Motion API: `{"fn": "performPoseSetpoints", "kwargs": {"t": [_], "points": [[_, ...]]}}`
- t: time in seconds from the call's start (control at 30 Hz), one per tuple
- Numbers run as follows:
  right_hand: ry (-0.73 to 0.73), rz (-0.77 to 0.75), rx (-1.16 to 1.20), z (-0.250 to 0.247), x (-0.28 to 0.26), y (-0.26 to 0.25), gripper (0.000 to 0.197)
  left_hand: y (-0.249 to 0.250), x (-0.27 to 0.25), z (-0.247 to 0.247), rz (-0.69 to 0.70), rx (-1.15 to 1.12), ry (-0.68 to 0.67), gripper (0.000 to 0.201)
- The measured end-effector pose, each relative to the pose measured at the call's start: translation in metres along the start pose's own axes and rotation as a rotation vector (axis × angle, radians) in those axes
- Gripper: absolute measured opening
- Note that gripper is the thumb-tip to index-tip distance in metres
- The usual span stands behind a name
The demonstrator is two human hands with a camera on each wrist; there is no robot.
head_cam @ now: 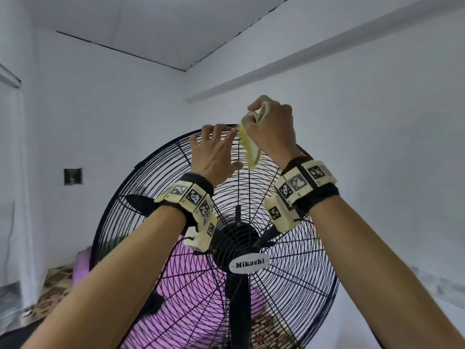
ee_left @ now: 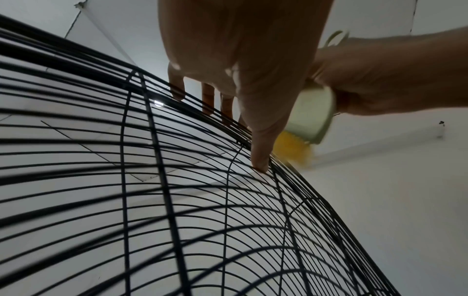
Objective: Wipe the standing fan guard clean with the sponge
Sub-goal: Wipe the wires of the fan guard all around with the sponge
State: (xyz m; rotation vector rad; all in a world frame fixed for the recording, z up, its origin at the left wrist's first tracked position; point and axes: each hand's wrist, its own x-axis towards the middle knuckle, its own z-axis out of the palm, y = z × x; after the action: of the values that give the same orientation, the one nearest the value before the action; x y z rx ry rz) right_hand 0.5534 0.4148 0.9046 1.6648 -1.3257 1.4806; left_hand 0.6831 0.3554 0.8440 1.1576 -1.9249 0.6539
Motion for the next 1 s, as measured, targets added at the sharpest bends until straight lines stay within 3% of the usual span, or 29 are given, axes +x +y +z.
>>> {"fn": "performPoseSetpoints", "kwargs": {"t": [0.07, 0.2, 0.27, 0.37, 0.47, 0.6, 0.77, 0.83, 0.93, 1.0], "points": [[-0.003, -0.014, -0.035, -0.008, 0.003, -0.002, 0.02, -0.004, -0.001, -0.001, 0.014, 0.003, -0.003, 0.088], [0.183, -0.077, 0.083, -0.002, -0.017, 0.002, 0.03, -0.011, -0.015, 0.005, 0.077, 0.024, 0.02, 0.09], [0.149, -0.096, 0.105, 0.006, -0.044, 0.009, 0.038, -0.015, -0.021, 0.007, 0.086, 0.041, 0.009, 0.098], [0.072, -0.089, 0.103, 0.012, -0.075, 0.021, 0.03, -0.021, -0.018, 0.003, 0.067, 0.047, -0.03, 0.105], [0.133, -0.084, 0.141, 0.011, -0.078, 0.025, 0.023, -0.02, -0.013, -0.003, 0.051, 0.042, -0.07, 0.111], [0.184, -0.082, 0.155, 0.019, -0.083, 0.023, 0.045, -0.012, -0.014, -0.002, 0.041, 0.033, -0.059, 0.112], [0.046, -0.073, 0.174, 0.016, -0.112, 0.029, 0.032, -0.018, -0.013, -0.003, 0.02, -0.005, -0.064, 0.111], [0.083, -0.074, 0.159, 0.015, -0.113, 0.029, 0.025, -0.02, -0.015, -0.004, 0.023, -0.008, -0.061, 0.112], [0.184, -0.052, 0.116, 0.019, -0.12, 0.024, 0.036, -0.018, -0.019, -0.004, 0.052, -0.004, -0.058, 0.11], [0.132, -0.042, 0.139, 0.026, -0.133, 0.024, 0.041, -0.015, -0.025, 0.001, 0.077, 0.009, -0.056, 0.108]]}}
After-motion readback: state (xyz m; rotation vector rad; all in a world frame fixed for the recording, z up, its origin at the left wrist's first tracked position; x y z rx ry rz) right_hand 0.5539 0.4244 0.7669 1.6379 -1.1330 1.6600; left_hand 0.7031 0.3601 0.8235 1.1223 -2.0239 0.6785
